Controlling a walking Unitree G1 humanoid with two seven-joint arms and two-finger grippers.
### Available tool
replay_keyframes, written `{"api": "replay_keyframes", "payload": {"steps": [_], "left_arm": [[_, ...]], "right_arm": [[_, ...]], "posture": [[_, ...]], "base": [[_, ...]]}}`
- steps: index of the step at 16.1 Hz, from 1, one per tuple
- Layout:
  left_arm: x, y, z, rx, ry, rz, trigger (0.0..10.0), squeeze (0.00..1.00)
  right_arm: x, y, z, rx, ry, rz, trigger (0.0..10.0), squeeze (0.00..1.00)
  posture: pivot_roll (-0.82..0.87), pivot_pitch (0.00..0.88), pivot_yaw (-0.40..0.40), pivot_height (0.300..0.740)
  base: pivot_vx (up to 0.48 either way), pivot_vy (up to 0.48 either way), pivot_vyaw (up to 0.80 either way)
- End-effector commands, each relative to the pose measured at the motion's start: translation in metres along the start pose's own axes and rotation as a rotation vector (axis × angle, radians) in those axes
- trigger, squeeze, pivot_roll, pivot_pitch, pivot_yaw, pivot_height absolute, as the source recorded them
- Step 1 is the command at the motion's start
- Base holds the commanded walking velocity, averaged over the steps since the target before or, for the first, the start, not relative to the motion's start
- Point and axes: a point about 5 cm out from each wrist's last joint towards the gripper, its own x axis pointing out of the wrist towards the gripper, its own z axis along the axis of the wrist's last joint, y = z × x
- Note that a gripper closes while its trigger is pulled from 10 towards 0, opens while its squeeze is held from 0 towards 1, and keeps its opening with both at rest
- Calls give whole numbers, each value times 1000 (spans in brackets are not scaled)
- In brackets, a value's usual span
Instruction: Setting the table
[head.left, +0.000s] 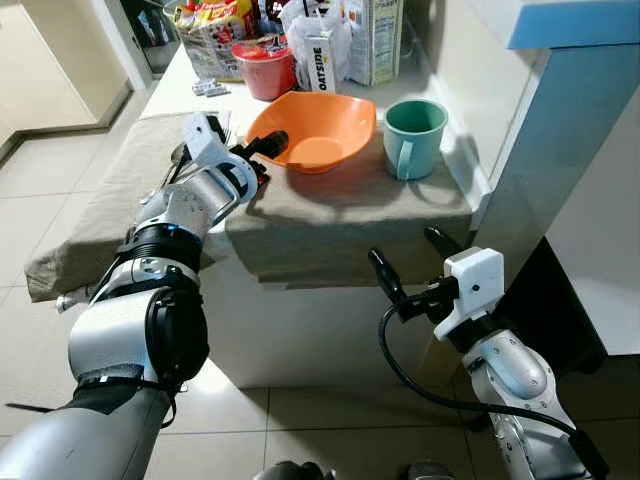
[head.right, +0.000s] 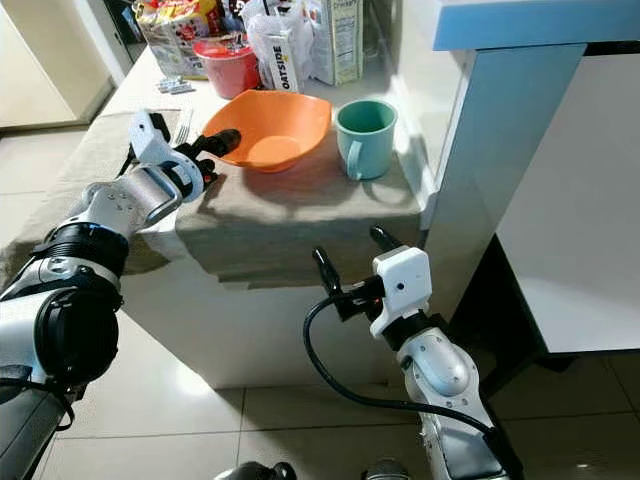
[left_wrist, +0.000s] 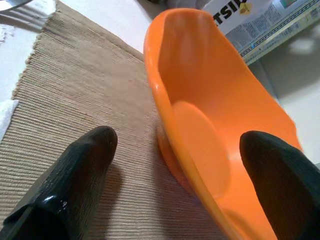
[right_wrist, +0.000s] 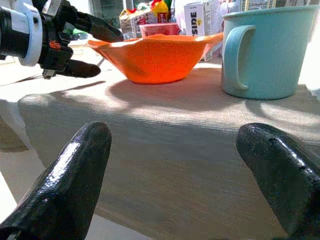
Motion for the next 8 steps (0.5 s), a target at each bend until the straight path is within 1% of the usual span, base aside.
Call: {"api": "replay_keyframes", "payload": {"steps": [1,2,3,8], "left_arm": [[-1,6,3,56,-4,31,10000,0],[-1,6,3,61,-3,35,10000,0],[-1,6,3,70,-5,33,0,0],[1,5,3,117,-11,24,0,0]], "right_arm": [[-1,2,2,3,0,3,10000,0],[-1,2,2,3,0,3,10000,0],[-1,2,2,3,1,3,10000,0],[0,1,1,4,5,8,10000,0]], "posture": [[-293,84,148,740],[-293,84,148,740],[-292,83,147,740],[-288,82,144,740]], "base": [[0,0,0],[0,0,0],[0,0,0],[0,0,0]]}}
